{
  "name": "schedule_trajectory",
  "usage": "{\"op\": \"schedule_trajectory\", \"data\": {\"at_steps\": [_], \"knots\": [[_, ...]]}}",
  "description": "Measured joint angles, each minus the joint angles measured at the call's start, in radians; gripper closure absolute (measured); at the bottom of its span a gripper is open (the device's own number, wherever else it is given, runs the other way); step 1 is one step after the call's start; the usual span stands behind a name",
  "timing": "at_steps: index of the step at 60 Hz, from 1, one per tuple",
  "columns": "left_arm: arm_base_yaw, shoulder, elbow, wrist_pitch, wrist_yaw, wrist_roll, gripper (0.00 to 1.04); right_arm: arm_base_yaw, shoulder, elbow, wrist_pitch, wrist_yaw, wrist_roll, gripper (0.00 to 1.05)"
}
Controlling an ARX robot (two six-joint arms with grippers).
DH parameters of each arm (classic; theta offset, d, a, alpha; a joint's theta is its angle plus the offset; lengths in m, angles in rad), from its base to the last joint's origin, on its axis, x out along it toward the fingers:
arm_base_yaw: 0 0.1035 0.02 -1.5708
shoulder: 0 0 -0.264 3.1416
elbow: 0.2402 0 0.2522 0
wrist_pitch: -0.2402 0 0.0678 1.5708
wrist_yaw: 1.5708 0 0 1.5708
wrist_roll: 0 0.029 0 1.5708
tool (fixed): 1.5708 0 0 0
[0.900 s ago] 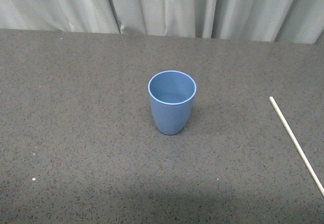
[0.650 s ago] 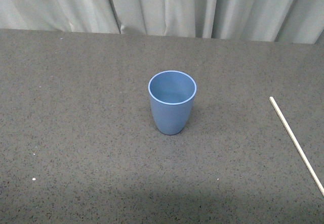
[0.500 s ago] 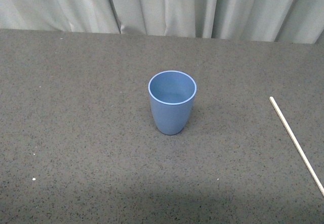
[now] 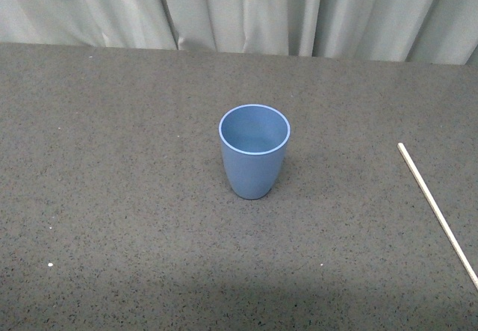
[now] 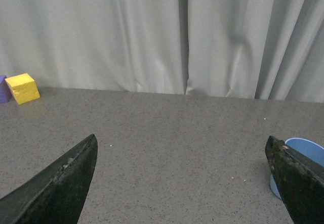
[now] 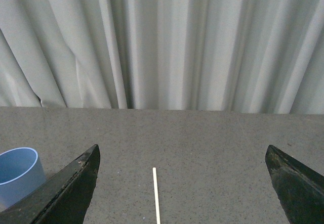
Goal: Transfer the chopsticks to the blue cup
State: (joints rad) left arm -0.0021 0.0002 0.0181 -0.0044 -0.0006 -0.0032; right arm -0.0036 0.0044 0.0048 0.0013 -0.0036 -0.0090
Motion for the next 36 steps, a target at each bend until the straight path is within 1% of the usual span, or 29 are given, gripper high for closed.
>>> {"op": "schedule_trajectory", "data": {"at_steps": [36], "knots": [[0.0,0.0,0.0,0.0,0.0,0.0,0.07,0.0,0.0,0.0,0.0,0.0,0.0,0.09]]}}
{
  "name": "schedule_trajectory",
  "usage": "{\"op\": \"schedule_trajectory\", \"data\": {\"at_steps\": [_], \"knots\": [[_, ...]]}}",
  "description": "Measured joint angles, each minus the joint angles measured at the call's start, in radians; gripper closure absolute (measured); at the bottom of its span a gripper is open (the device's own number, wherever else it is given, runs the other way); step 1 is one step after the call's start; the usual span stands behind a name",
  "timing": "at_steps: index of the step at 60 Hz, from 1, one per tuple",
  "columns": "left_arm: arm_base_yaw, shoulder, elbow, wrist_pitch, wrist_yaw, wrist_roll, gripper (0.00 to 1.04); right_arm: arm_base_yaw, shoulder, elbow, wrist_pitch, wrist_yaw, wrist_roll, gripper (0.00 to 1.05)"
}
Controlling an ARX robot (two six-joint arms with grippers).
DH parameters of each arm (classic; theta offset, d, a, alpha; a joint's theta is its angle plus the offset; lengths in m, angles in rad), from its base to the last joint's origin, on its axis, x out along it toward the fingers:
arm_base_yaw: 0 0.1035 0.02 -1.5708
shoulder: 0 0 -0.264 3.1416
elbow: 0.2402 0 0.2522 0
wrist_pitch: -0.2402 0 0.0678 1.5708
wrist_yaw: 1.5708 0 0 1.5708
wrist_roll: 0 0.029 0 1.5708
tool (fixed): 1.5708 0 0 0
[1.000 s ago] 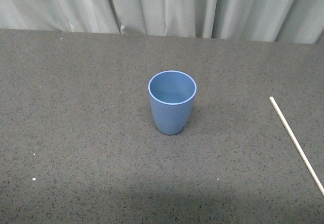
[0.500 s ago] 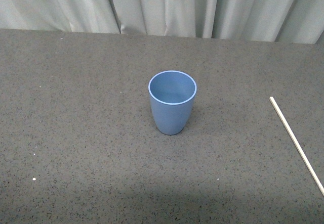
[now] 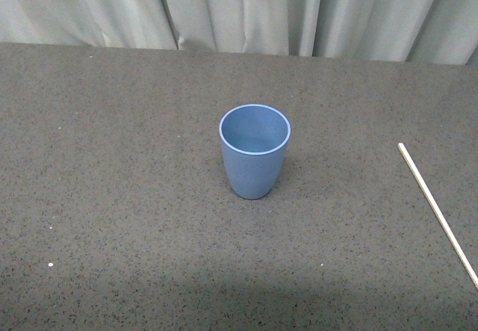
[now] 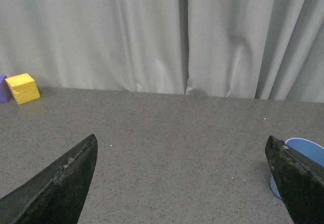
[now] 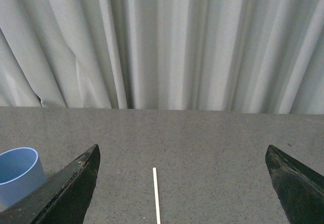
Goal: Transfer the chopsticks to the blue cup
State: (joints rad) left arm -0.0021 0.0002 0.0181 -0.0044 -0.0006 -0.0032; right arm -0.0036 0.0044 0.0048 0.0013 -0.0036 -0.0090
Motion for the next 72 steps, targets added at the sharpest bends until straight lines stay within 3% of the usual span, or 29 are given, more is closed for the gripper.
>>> {"op": "schedule_trajectory", "data": {"at_steps": [8,9,10,12,14,29,35,54,72], "knots": [[0.0,0.0,0.0,0.0,0.0,0.0,0.07,0.001,0.0,0.0,0.0,0.007,-0.003,0.09],[0.0,0.0,0.0,0.0,0.0,0.0,0.07,0.018,0.01,0.0,0.008,0.055,-0.016,0.09],[0.0,0.0,0.0,0.0,0.001,0.0,0.07,0.057,0.037,0.003,0.03,0.179,-0.053,0.09],[0.0,0.0,0.0,0.0,-0.001,0.0,0.07,0.101,0.102,0.015,0.051,0.327,-0.095,0.09],[0.0,0.0,0.0,0.0,-0.001,0.0,0.07,0.117,0.206,0.039,0.072,0.399,-0.119,0.09],[0.0,0.0,0.0,0.0,0.0,0.0,0.07,-0.019,0.922,0.311,0.136,0.064,-0.088,0.09],[0.0,0.0,0.0,0.0,0.0,0.0,0.07,-0.056,1.156,0.425,0.133,0.021,-0.104,0.09],[0.0,0.0,0.0,0.0,0.0,0.0,0.07,-0.067,1.667,0.755,-0.093,-0.084,-0.14,0.09],[0.0,0.0,0.0,0.0,0.0,0.0,0.07,-0.016,1.998,1.001,-0.239,-0.082,-0.08,0.09]]}}
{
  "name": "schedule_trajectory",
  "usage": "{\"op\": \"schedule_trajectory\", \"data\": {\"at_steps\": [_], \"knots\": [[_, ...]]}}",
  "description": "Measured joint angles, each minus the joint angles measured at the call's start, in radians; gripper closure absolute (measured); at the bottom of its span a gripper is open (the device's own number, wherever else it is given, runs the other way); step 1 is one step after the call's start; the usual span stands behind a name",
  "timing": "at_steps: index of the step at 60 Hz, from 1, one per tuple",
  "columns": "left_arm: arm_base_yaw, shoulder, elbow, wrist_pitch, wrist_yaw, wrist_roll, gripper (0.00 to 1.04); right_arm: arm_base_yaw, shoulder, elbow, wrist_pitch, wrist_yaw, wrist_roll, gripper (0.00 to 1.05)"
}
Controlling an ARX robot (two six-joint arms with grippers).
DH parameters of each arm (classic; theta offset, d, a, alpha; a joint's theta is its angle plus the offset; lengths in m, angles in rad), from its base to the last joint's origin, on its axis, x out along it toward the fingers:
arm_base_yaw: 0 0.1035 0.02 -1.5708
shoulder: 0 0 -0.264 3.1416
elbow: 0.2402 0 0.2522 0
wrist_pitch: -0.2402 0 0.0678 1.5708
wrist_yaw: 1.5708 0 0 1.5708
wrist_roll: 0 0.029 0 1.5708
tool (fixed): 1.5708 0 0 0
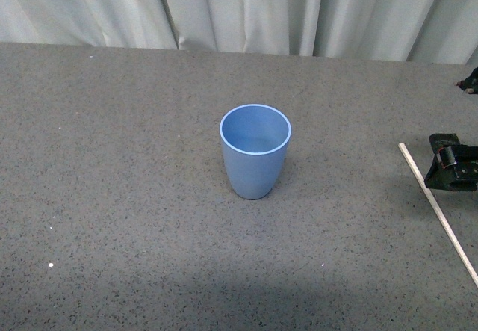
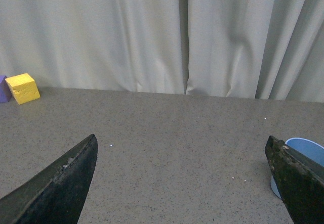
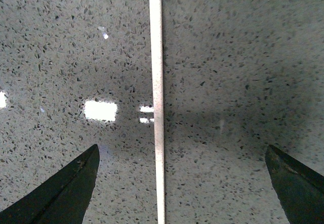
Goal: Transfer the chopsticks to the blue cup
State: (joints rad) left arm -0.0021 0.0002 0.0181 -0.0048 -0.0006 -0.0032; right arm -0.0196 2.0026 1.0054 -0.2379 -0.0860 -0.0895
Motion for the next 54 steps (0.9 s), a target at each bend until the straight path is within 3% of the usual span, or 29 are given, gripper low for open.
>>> {"op": "schedule_trajectory", "data": {"at_steps": [20,54], "knots": [[0.0,0.0,0.0,0.0,0.0,0.0,0.07,0.041,0.135,0.11,-0.043,0.015,0.069,0.1],[0.0,0.0,0.0,0.0,0.0,0.0,0.07,0.054,0.169,0.132,-0.059,0.058,0.101,0.92]]}}
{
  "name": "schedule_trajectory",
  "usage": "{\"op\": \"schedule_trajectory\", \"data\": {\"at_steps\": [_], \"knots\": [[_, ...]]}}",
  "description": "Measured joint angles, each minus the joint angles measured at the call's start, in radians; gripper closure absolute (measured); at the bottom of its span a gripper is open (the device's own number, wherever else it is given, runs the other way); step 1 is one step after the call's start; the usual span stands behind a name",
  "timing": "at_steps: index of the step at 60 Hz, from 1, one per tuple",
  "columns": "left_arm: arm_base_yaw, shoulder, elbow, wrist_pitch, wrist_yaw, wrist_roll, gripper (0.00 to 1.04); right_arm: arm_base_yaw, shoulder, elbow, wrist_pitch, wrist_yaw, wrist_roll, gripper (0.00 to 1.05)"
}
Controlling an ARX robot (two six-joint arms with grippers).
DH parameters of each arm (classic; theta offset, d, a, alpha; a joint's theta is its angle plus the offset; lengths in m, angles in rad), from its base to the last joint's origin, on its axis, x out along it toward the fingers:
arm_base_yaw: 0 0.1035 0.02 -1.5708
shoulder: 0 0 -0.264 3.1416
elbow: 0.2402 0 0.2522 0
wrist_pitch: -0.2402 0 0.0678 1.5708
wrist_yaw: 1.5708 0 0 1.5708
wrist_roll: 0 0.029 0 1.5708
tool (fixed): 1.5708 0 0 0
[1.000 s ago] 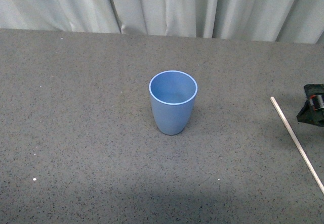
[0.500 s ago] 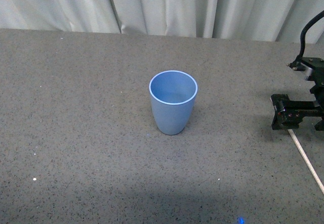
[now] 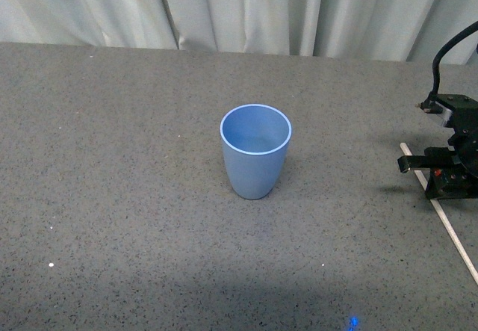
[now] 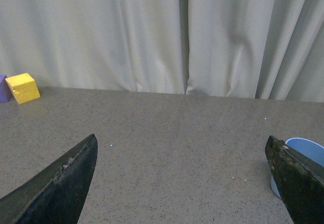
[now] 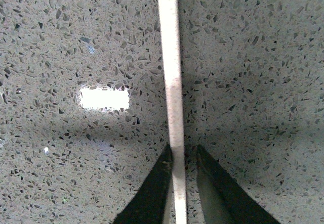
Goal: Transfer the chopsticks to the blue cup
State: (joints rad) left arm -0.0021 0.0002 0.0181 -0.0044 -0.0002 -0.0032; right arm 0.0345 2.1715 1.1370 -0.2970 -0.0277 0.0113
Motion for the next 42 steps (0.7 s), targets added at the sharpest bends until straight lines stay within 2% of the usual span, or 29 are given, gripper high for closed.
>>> {"op": "schedule_trajectory", "data": {"at_steps": [5,10,16,22,30,35,42], "knots": [[0.0,0.0,0.0,0.0,0.0,0.0,0.07,0.0,-0.002,0.0,0.0,0.0,0.001,1.04],[0.0,0.0,0.0,0.0,0.0,0.0,0.07,0.0,-0.016,-0.005,0.014,-0.013,0.011,1.03],[0.0,0.0,0.0,0.0,0.0,0.0,0.07,-0.001,-0.082,-0.054,0.113,-0.022,0.014,1.03],[0.0,0.0,0.0,0.0,0.0,0.0,0.07,0.0,-0.192,-0.131,0.277,-0.104,0.053,1.03],[0.0,0.0,0.0,0.0,0.0,0.0,0.07,0.035,-0.366,-0.233,0.549,-0.147,0.072,1.03],[0.0,0.0,0.0,0.0,0.0,0.0,0.07,0.083,-0.455,-0.29,0.759,-0.211,0.104,1.03],[0.0,0.0,0.0,0.0,0.0,0.0,0.07,0.163,-0.487,-0.323,0.979,-0.213,0.103,1.03]]}}
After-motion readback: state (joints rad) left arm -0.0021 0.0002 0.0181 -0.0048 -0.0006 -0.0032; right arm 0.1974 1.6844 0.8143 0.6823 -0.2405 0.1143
